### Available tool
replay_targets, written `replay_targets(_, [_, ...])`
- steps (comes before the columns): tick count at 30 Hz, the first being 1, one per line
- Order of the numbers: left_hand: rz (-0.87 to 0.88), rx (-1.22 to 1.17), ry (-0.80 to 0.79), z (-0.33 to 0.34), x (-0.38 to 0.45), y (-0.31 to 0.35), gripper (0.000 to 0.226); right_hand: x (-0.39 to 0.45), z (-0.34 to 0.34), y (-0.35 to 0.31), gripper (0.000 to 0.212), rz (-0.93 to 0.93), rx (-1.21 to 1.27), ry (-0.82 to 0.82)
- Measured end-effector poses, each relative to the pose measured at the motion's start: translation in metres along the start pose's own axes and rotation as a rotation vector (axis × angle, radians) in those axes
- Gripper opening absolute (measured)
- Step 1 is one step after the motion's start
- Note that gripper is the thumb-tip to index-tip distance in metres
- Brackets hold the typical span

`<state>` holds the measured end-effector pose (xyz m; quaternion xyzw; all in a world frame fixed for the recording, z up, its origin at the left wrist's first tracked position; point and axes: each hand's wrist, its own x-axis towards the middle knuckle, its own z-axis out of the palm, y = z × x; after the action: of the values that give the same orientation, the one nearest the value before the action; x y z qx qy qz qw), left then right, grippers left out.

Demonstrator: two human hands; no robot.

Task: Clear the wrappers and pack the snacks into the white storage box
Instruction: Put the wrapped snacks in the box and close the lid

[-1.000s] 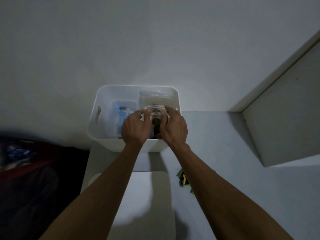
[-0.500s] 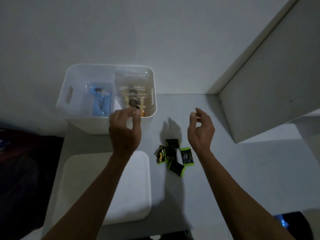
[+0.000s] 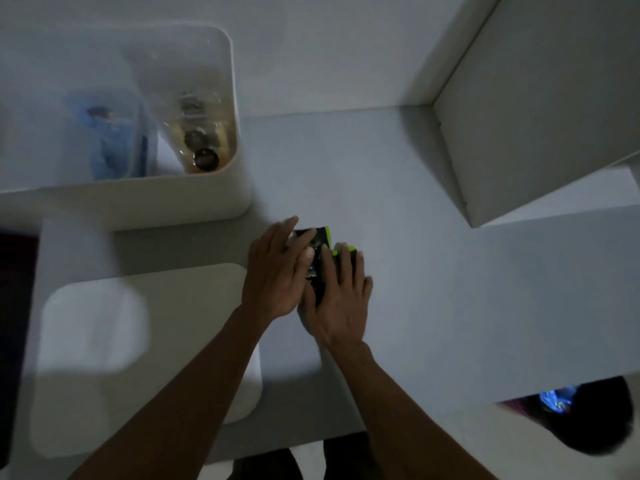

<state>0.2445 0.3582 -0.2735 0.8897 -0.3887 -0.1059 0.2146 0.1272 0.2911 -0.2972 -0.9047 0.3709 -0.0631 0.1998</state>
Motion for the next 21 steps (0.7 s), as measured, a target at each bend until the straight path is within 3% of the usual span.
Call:
replay_targets(3, [0.002, 0.069, -0.067, 0.018, 0.001, -0.006, 0.063, 0.003, 0.011, 0.005, 0.054, 0.029, -0.023, 0.009])
replay_targets(6, [-0.008, 0.145, -0.08, 0.03, 0.003, -0.006, 0.057, 0.01, 0.015, 0.02, 0.043, 0.035, -0.037, 0.061])
replay_targets(14, [-0.063, 0.202, 0.076, 0.049, 0.025, 0.003, 0.05, 0.047, 0.003, 0.066, 0.031, -0.049, -0.07, 0.28])
replay_targets(21, [-0.022, 0.324, 0.202, 0.06, 0.044, 0.003, 0.05, 0.08, -0.007, 0.073, 0.03, -0.018, -0.118, 0.246])
